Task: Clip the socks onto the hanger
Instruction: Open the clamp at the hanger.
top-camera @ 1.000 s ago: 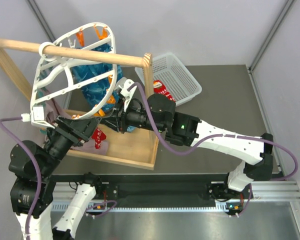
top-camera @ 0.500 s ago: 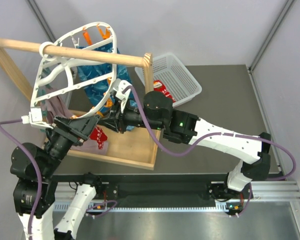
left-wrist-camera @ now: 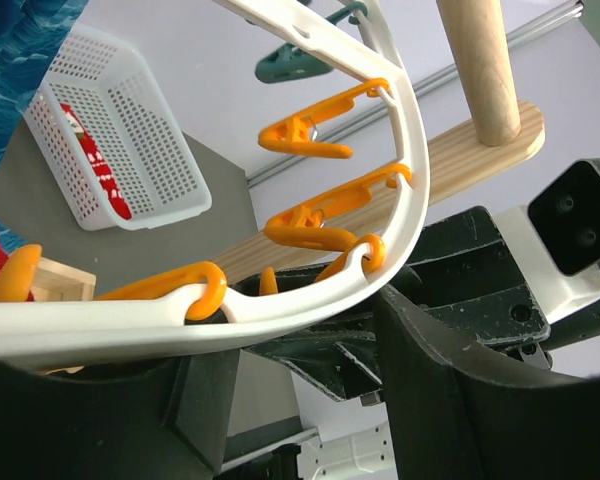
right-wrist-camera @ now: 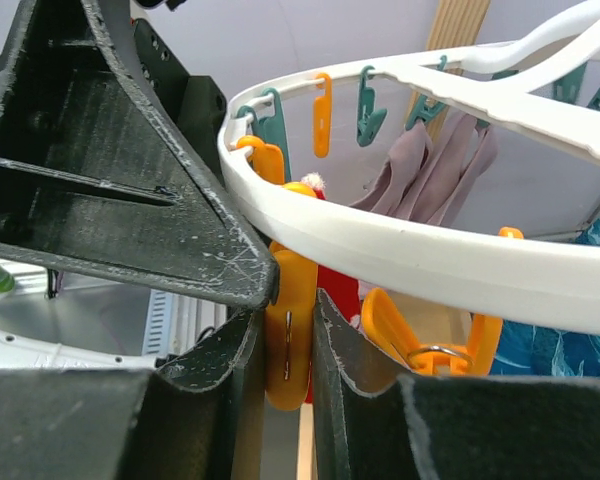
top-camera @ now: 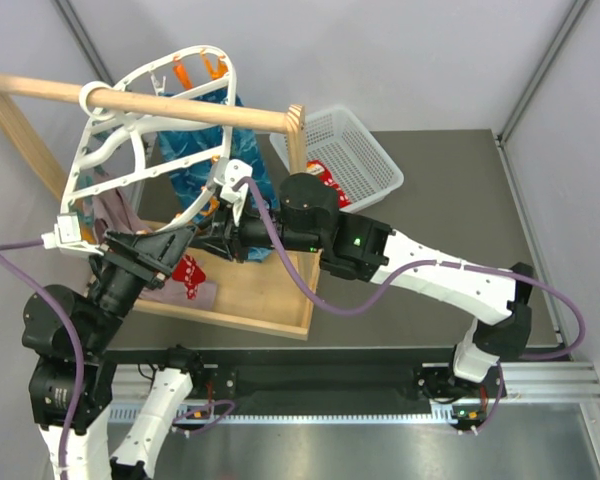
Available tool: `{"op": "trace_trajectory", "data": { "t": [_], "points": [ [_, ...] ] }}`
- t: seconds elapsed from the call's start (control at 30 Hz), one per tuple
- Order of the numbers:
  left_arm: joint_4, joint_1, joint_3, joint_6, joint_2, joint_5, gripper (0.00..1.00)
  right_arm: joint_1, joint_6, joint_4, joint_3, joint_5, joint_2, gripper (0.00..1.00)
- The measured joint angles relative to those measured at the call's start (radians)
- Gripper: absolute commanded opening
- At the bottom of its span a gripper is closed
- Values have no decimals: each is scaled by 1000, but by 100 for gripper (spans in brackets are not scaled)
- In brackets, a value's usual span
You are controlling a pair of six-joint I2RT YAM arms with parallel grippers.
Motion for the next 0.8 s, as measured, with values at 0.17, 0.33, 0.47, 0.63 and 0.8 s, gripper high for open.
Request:
{"op": "trace_trajectory", "data": {
  "t": [0.17,0.33,0.47,0.63,0.8],
  "points": [
    [-14,21,0,2,0,2,50,-4,-38,-5,5,-23,3,0],
    [-12,34,0,16,0,13,34,-10,-53,-30,24,-43,5,0],
    [2,38,1,23,-2,11,22,-12,-63,-42,38,-51,7,1],
    [3,42,2,24,-3,13,9,-13,-68,-46,44,-55,9,16],
    [5,43,2,21,-2,11,0,-11,-69,-40,35,-64,9,39]
  ]
}}
